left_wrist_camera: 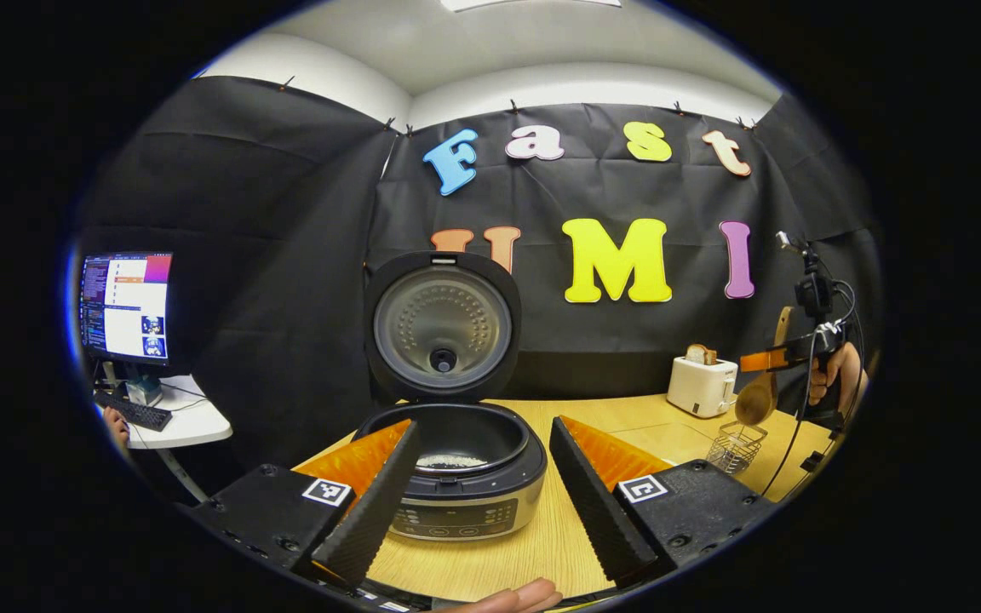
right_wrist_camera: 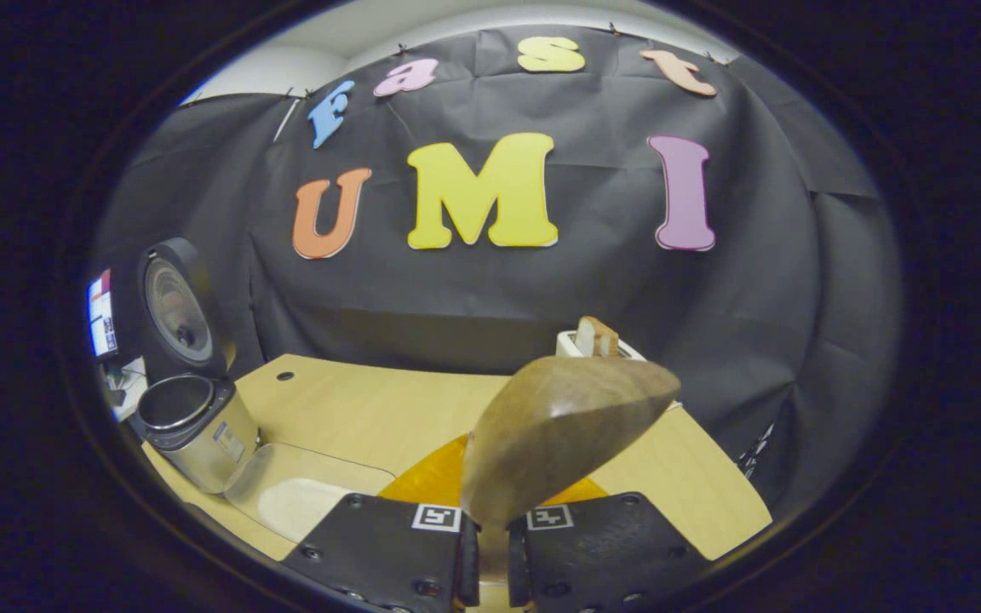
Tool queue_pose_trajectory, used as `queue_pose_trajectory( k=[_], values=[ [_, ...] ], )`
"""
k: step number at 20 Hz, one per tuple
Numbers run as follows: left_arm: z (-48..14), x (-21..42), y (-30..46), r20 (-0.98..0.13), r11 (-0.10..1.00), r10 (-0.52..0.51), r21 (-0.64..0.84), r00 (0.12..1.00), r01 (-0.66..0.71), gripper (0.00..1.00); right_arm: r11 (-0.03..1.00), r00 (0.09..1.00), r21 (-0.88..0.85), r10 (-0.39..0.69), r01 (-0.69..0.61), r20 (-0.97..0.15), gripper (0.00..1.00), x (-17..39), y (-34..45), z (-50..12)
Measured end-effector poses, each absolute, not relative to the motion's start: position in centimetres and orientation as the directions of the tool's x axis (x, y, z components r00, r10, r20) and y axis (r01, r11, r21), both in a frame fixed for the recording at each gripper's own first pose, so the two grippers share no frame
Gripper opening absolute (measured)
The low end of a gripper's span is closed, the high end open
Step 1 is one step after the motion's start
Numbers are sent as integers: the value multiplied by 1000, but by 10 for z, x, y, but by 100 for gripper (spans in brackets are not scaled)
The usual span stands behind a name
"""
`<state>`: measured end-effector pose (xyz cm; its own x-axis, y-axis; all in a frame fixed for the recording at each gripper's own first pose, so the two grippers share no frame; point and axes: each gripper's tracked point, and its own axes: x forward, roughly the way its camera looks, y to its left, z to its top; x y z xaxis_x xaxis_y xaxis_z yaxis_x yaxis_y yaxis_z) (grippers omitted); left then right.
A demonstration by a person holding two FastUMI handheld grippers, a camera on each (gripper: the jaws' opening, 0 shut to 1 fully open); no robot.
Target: Close the left gripper, press the button to open the rice cooker; take a wooden spoon from the chopstick holder with the right hand, scoop a spoonful of rice and pour it into the rice cooker, then put the wooden spoon back into the chopstick holder.
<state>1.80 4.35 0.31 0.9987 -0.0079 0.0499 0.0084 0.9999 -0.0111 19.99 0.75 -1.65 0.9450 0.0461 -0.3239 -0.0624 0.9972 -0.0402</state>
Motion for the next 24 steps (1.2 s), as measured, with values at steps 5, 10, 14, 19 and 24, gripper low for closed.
queue_pose_trajectory(
  k=[5,10,14,19,24],
  values=[
    [-1,19,48,32,1000,-10,-21,999,11,98,989,953,-62,113,-135,-282,13,186,51,5],
    [-2,19,52,29,1000,-7,-22,1000,7,98,977,947,-82,169,-197,-274,13,177,90,7],
    [-2,20,54,29,1000,-5,-22,1000,6,98,969,941,-75,207,-235,-269,13,174,117,3],
    [-3,21,53,23,1000,0,0,1000,0,98,964,935,-39,243,-261,-259,13,176,143,-11],
    [-6,22,50,18,1000,-11,6,1000,11,98,962,920,-21,253,-272,-300,13,186,156,-53]
  ],
)
